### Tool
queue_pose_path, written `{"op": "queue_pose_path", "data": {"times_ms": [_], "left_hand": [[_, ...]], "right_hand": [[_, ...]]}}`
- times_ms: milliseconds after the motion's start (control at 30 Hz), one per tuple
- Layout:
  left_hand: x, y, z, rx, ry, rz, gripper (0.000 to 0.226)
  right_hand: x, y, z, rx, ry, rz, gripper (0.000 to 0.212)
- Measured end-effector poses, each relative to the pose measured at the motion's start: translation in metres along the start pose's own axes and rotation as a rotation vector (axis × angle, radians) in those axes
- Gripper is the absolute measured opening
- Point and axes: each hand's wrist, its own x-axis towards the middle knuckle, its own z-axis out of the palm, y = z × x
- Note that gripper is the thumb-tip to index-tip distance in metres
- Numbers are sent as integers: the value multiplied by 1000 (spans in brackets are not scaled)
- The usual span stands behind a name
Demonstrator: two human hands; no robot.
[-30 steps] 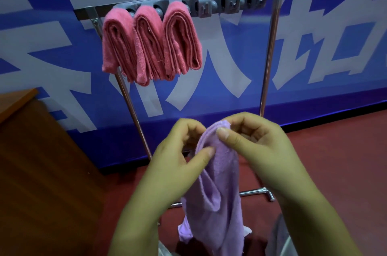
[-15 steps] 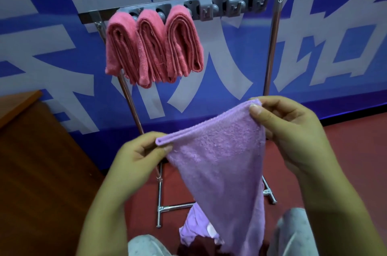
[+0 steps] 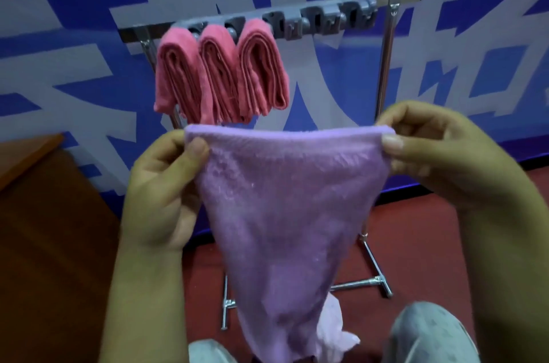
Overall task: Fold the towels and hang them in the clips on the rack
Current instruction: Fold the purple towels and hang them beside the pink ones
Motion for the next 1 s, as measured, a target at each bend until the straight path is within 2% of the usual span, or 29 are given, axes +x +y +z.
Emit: {"op": "queue_pose_path", "data": {"times_ms": [133,200,267,300,400,467,533,600,700,900,1000], "left_hand": [[-3,8,-3,-80,-24,-14,15],[8,-4,-10,-60,-24,-165,16],[18,-27,-14,-31,87,-353,11],[22,-40,-15,-4,153,-426,16],[23,-67,-12,59,331,-508,22],[18,-73,-3,130,383,-500,20],[10,-70,11,211,362,-427,22],[-1,-65,24,311,306,-339,23],[-18,-54,39,438,210,-266,20],[-37,-34,56,493,173,-141,12],[-44,-26,60,452,99,-121,14]], "right_hand": [[0,0,6,129,-62,4,21],[12,10,7,182,16,100,15],[24,29,11,228,141,239,11],[30,40,14,254,201,311,11],[43,71,27,403,367,445,20],[45,85,37,393,495,438,23],[43,88,49,225,575,377,22],[39,86,61,36,584,284,21],[30,76,76,-202,507,175,16],[11,54,82,-158,374,134,11],[5,46,78,-59,332,166,23]]}}
